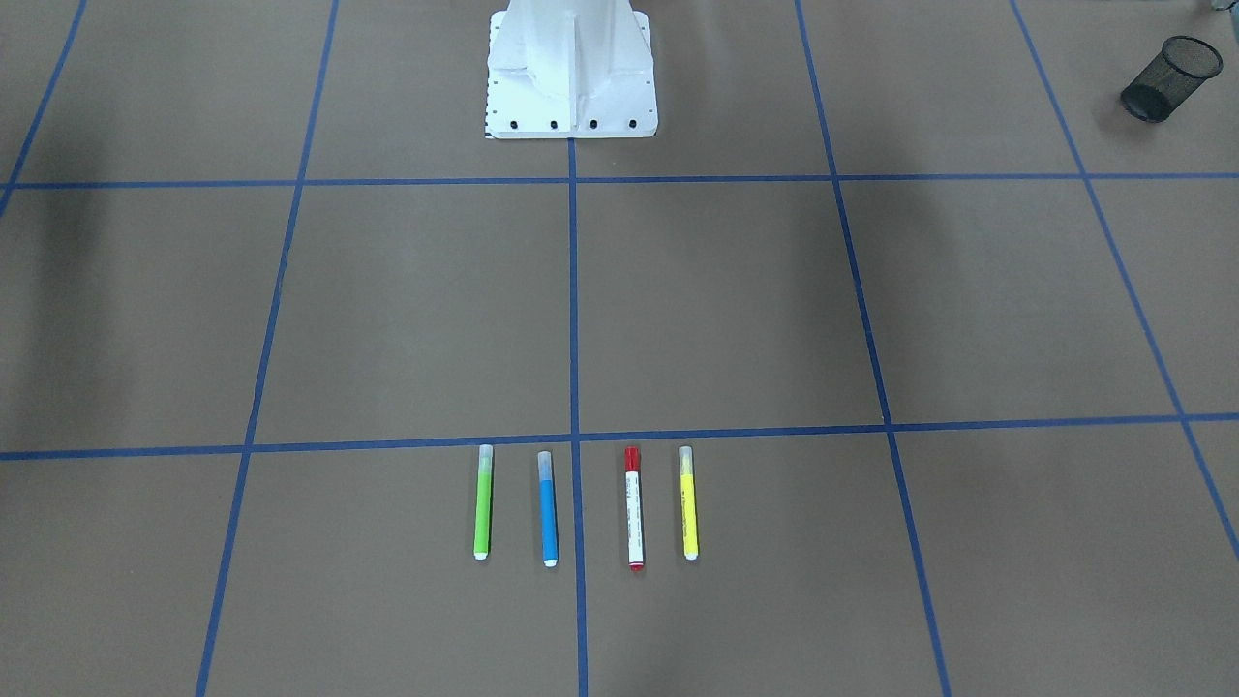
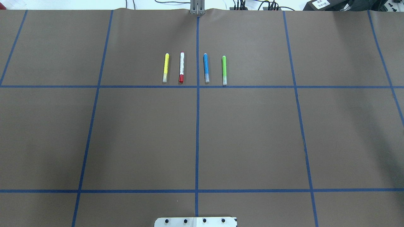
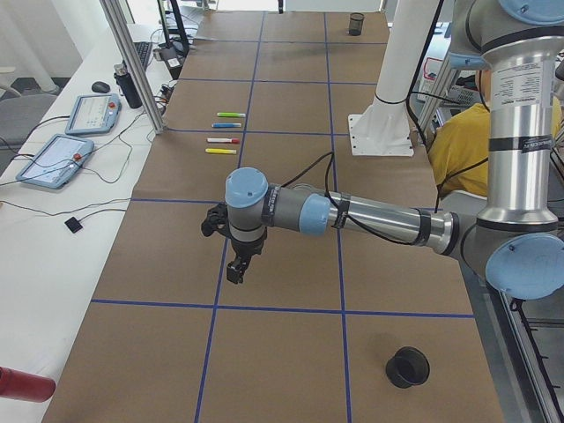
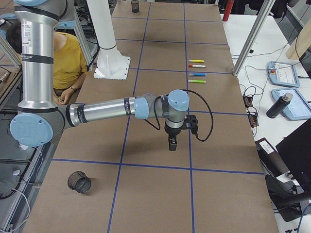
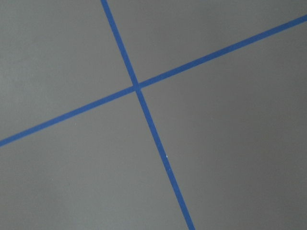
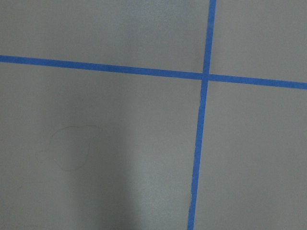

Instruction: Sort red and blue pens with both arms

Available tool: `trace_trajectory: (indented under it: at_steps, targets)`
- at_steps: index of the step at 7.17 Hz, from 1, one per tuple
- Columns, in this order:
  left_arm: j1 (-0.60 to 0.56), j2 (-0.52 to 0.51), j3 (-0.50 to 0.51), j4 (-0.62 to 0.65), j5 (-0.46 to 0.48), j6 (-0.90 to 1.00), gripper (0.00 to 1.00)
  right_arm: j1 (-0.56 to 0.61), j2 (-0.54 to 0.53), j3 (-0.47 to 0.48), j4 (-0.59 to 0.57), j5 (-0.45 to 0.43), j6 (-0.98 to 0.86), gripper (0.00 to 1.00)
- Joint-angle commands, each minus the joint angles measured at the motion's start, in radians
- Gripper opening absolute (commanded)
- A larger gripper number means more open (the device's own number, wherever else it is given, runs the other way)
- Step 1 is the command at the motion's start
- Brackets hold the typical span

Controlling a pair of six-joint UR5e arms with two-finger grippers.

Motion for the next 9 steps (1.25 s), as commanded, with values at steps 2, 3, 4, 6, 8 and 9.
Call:
trace_trajectory:
  at_steps: [2, 3, 4, 6, 8, 9]
  targets:
    - [0.103, -0.132, 0.009, 0.000, 0.001, -0.002, 1.00, 0.000, 0.091, -0.012, 0.000, -0.003, 0.004, 1.00]
    - [0.128, -0.176, 0.009, -0.002, 0.001, 0.000, 1.00, 0.000, 0.120, -0.013, -0.001, -0.003, 0.006, 1.00]
    - [0.157, -0.269, 0.035, -0.022, 0.004, -0.002, 1.00, 0.000, 0.144, -0.018, -0.002, -0.003, 0.007, 1.00]
    - [0.194, -0.383, 0.132, -0.119, 0.001, -0.093, 1.00, 0.000, 0.171, -0.023, 0.000, -0.004, 0.039, 1.00]
    - [0.318, -0.445, 0.151, -0.247, 0.003, -0.665, 1.00, 0.000, 0.203, -0.021, 0.000, -0.021, 0.039, 1.00]
    - [0.410, -0.509, 0.183, -0.266, 0.021, -0.763, 1.00, -0.005, 0.210, -0.029, 0.000, -0.027, 0.045, 1.00]
